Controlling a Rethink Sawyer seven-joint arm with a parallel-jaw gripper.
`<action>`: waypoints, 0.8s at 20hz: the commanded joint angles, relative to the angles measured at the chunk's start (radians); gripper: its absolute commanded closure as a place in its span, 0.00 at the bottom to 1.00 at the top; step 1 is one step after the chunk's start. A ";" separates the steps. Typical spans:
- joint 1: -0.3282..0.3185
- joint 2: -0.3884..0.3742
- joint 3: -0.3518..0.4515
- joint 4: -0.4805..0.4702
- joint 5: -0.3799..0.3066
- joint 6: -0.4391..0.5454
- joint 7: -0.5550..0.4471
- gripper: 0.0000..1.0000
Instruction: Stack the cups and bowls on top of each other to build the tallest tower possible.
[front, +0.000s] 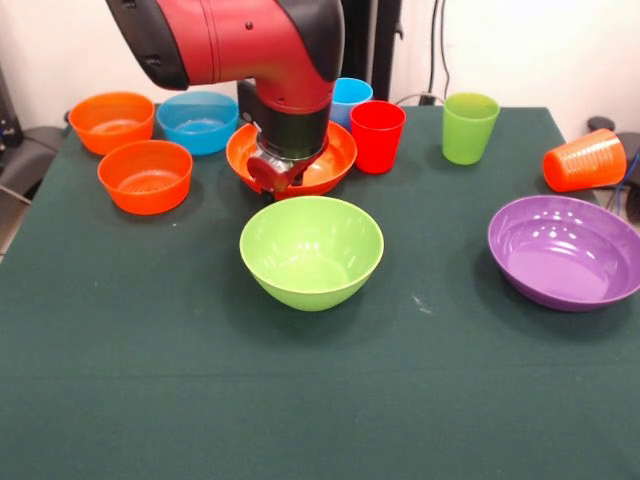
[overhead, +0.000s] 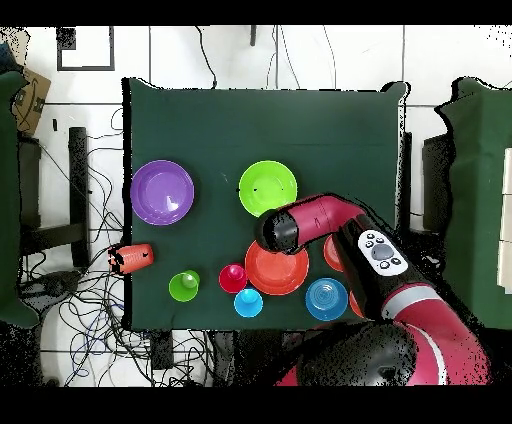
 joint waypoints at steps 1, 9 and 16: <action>0.008 0.010 -0.019 -0.061 -0.044 0.041 -0.075 0.00; 0.010 0.009 -0.020 -0.063 -0.042 0.053 -0.081 1.00; 0.013 0.006 -0.021 -0.063 -0.052 0.071 -0.084 1.00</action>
